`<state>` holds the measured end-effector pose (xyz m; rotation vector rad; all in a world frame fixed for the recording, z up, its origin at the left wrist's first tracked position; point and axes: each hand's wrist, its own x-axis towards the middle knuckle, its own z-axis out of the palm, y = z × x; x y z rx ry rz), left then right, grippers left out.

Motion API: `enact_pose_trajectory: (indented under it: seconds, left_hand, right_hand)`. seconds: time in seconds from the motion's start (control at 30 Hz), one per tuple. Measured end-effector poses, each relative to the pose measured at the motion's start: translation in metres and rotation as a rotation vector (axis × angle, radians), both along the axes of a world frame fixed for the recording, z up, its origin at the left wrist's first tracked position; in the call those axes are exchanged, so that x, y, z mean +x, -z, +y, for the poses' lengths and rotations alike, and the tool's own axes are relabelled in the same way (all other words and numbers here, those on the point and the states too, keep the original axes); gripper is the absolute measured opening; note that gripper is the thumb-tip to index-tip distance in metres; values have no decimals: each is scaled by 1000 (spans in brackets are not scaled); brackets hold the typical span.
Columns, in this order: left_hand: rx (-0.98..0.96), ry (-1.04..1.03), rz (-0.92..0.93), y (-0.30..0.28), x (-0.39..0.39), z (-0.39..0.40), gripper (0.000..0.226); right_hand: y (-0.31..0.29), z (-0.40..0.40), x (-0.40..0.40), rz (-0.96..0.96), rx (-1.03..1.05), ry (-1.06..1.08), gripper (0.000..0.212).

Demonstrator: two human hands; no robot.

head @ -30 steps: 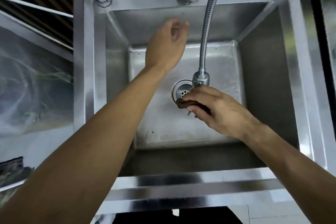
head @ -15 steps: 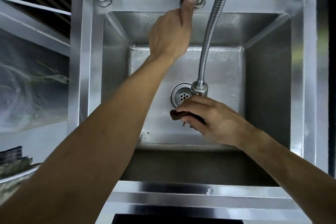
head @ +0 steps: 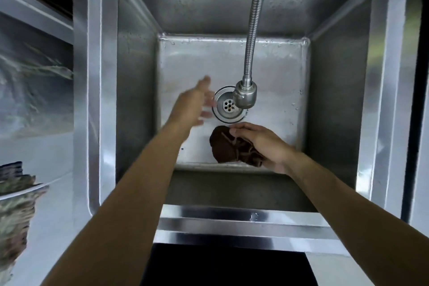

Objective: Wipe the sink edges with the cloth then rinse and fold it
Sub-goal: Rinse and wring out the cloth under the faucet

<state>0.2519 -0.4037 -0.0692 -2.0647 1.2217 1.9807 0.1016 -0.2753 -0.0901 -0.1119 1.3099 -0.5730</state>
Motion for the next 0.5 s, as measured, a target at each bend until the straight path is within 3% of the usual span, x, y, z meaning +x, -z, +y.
enact_pose_trajectory:
  seconds: [0.13, 0.23, 0.3, 0.37, 0.43, 0.5]
  left_hand:
    - [394, -66, 247, 33, 8, 53, 59]
    - [343, -89, 326, 51, -4, 61, 35]
    - [232, -110, 243, 61, -9, 57, 26]
    - [161, -127, 202, 68, -13, 51, 28]
    - [137, -102, 222, 72, -17, 46, 31]
    - [128, -69, 253, 75, -25, 45, 29]
  right_hand:
    - [11, 4, 0, -147, 57, 139, 29]
    - [19, 3, -12, -246, -27, 198, 33]
    - [27, 2, -24, -110, -78, 63, 30]
    - [37, 0, -34, 219, -139, -82, 27]
    - [46, -4, -37, 449, -169, -60, 22]
    - [52, -8, -33, 523, -191, 12, 18]
